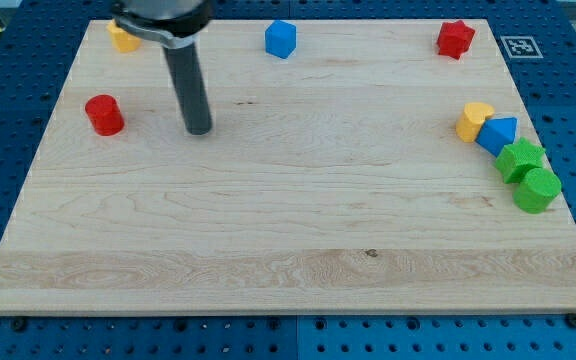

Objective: Push the blue triangle to the bottom center

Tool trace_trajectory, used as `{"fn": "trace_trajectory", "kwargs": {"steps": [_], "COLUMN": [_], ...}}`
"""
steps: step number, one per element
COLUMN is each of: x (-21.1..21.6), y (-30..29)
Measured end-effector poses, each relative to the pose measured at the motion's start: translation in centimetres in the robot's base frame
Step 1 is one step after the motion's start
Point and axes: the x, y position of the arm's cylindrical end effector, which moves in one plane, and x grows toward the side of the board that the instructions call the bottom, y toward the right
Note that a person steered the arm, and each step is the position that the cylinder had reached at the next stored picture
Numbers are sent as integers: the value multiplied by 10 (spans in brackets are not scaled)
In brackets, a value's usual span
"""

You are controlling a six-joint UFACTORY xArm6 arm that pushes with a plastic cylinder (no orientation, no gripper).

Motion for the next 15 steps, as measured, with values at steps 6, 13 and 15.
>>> {"fn": "trace_trajectory", "kwargs": {"steps": [6,13,15], "x": [152,113,63], "y": [308,426,427]}}
